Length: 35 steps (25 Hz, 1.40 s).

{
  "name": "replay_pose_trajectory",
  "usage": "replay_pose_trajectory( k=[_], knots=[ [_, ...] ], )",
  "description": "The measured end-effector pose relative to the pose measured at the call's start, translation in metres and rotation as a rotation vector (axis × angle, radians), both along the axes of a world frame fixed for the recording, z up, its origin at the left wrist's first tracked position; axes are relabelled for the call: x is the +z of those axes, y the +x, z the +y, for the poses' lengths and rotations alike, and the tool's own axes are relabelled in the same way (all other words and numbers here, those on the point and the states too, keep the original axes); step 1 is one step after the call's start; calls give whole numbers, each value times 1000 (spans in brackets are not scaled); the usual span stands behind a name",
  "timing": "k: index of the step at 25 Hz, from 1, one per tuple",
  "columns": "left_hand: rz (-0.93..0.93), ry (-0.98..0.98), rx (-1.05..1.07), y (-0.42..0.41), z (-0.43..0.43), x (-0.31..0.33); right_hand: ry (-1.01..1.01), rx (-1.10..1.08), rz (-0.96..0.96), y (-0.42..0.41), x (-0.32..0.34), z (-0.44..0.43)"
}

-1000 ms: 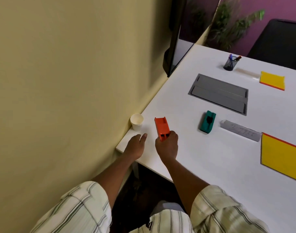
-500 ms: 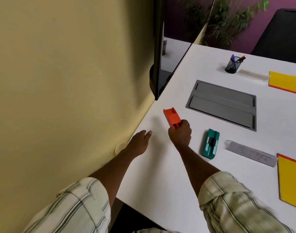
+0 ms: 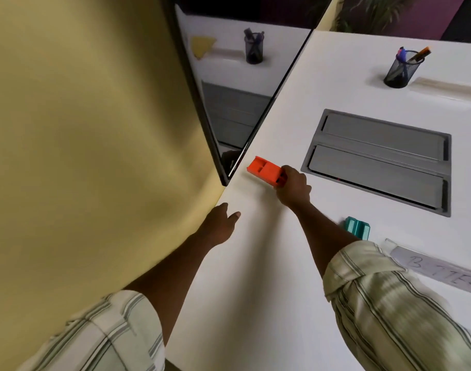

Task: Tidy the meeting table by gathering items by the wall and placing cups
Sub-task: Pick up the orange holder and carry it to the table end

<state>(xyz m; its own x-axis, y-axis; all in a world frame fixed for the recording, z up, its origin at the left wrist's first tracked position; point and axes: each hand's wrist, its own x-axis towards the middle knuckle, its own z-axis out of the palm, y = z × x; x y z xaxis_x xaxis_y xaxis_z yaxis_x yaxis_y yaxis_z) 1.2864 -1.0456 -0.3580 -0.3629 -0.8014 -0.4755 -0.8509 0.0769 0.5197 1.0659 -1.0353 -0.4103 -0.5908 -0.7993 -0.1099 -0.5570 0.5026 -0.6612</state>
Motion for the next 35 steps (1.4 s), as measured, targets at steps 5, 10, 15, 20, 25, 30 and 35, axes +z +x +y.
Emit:
replay_pose_trajectory(
  k=[5,10,15,20,25,30,35],
  knots=[
    [-46,10,-29,-18,-11,-20,-58,86,-56,-10,-23,-34],
    [-113,-146,-91,-24,-25,-27,-13,136,-73,-11,-34,-51],
    [-95,-173,-59,-29,-24,-36,-9,147,-66,-10,-42,-62],
    [-106,-179,-68,-29,-21,-39,31,192,-11,-11,-45,-71],
    [-116,-176,-72,-27,-20,-36,116,204,4,-8,-43,-73],
    [-94,-184,-91,-26,-14,-29,7,71,20,9,-34,-45],
    [-55,-205,-136,-24,9,-18,-63,-4,-2,42,-29,14]
  ],
)
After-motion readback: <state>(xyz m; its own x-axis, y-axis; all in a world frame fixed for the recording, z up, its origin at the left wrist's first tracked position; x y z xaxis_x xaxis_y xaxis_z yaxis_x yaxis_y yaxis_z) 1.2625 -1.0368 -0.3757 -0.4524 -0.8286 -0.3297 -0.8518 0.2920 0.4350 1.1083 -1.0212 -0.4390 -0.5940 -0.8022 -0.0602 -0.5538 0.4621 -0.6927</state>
